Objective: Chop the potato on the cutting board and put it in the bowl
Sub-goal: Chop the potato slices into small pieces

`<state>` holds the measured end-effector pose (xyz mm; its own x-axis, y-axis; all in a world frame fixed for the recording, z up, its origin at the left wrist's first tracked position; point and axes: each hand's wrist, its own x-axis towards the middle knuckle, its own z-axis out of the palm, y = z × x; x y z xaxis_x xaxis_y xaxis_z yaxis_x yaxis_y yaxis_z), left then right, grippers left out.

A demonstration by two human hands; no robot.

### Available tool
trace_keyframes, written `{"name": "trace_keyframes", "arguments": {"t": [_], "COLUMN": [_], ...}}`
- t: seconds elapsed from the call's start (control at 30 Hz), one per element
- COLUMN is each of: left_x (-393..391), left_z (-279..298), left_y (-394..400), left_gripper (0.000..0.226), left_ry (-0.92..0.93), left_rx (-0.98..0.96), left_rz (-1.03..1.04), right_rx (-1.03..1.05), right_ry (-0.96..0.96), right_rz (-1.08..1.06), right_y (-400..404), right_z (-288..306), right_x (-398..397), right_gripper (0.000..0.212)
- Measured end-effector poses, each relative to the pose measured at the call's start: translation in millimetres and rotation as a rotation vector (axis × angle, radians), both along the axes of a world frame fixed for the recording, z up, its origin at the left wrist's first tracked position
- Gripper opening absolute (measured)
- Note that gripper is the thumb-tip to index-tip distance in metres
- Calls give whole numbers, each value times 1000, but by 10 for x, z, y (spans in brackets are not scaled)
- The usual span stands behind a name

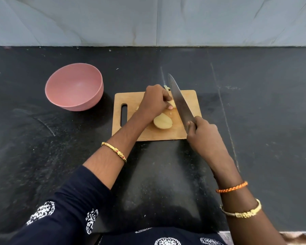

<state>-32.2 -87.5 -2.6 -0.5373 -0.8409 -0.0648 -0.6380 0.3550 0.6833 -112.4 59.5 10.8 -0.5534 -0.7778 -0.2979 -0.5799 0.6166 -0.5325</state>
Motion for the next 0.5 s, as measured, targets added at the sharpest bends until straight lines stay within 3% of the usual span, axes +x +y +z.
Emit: {"name": "trace_keyframes", "arguments": {"t": [0.5], "left_x": [22], "left_z": [-88], "left_y": [-15], "left_gripper": [23], "left_ry": [86], "left_rx": [-23], "left_rz": [61], "right_rx": [239], "right_ry": [61], "right_rz": [85], "right_y": [-62], "right_z": [69], "right_x": [176], "right_gripper": [13]}}
